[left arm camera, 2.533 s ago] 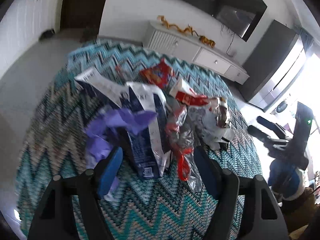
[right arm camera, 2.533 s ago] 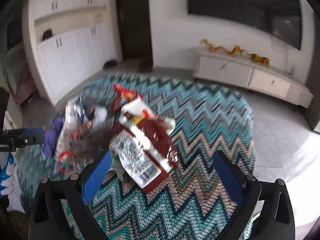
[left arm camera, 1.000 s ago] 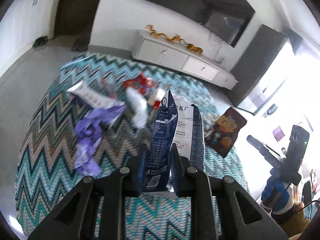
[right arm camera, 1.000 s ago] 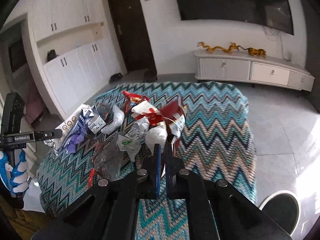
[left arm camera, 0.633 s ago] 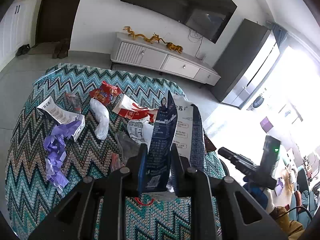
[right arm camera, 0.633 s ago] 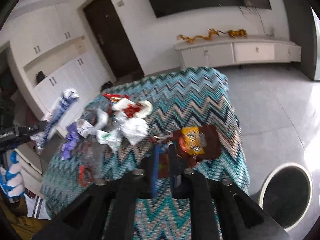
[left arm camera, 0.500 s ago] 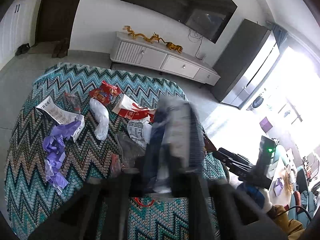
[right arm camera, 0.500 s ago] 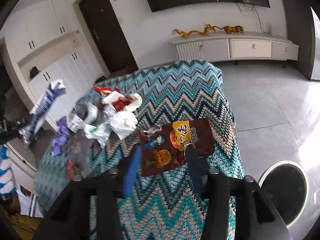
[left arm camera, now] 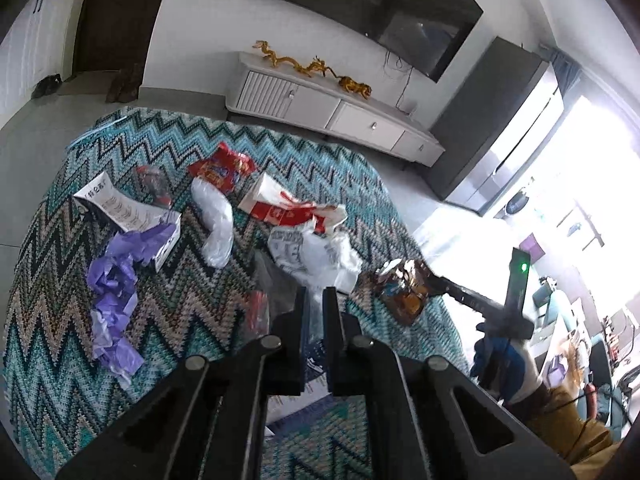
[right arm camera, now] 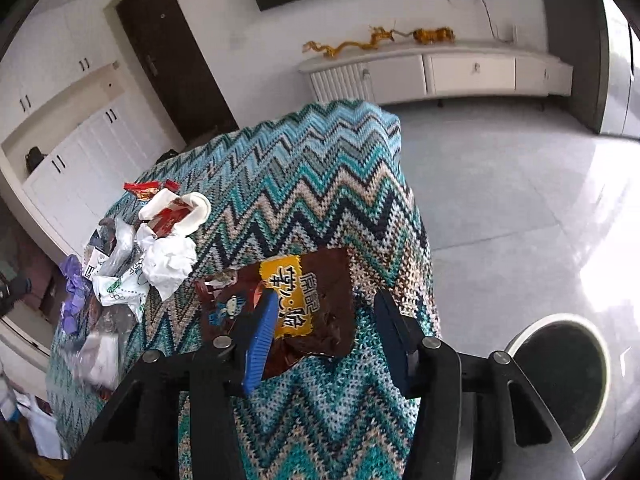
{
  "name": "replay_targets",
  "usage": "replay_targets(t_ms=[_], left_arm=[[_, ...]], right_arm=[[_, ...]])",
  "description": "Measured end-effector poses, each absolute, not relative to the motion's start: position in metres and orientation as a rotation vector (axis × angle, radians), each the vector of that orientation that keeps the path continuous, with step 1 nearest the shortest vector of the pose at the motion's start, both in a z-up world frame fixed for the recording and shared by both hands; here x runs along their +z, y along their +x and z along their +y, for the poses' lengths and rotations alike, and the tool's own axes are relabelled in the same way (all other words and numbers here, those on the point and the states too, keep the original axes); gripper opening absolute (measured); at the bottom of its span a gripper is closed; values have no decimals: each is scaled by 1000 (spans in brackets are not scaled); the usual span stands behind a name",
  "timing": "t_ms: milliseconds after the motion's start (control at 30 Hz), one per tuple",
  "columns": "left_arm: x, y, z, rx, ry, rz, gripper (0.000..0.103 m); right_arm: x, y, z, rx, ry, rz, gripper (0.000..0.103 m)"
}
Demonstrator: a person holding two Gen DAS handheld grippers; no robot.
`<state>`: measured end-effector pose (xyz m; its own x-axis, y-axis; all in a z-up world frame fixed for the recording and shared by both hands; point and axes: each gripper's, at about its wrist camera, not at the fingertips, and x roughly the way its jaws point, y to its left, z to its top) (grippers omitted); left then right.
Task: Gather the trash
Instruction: 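Lift the white-and-blue bag with the left tool while the right tool lifts the brown wrapper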
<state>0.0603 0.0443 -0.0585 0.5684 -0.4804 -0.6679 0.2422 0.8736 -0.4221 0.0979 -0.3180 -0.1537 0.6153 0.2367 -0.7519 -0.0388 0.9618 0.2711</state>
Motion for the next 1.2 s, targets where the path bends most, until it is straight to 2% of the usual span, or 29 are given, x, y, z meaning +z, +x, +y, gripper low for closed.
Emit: replay_targets(t_ms=[67, 100, 133, 167, 200, 533, 667, 733, 767, 967, 1067, 1100, 1200], left_arm=[[-65, 58, 46, -456, -283, 891, 10], [-67, 56, 46, -468, -273, 902, 19], [-71, 56, 45, -481, -260, 917, 28], [-76, 56, 45, -490, -239, 930, 53], [-78, 55, 45, -487, -219, 936, 64], [-113, 36, 2, -637, 198, 1029, 64], [-127, 29, -17, -655, 377, 1036, 68], [-133, 27, -22, -664, 424, 1037, 69], [-134, 25, -24, -669, 442, 1027, 73], [-145, 23, -28, -675, 462, 1043, 74], [-157, 21, -32, -654, 475, 1054, 72], [-156, 20, -32, -656, 468, 1048, 67], [-150, 17, -31, -651, 452, 1020, 59]], right_arm=[[-157, 100, -320, 181, 266, 903, 46], [-159, 101, -319, 186, 272, 907, 44], [-160, 102, -319, 191, 273, 910, 41], [-161, 103, -318, 198, 274, 914, 40], [-162, 104, -317, 203, 276, 915, 39], [-164, 111, -311, 230, 263, 940, 33], [-165, 113, -310, 228, 256, 951, 33], [-166, 114, -308, 227, 251, 956, 32], [-166, 115, -308, 227, 249, 957, 31], [-168, 117, -308, 231, 247, 971, 24], [-169, 119, -308, 233, 249, 973, 24], [-169, 119, -307, 232, 247, 972, 24], [-168, 119, -307, 233, 242, 969, 14]])
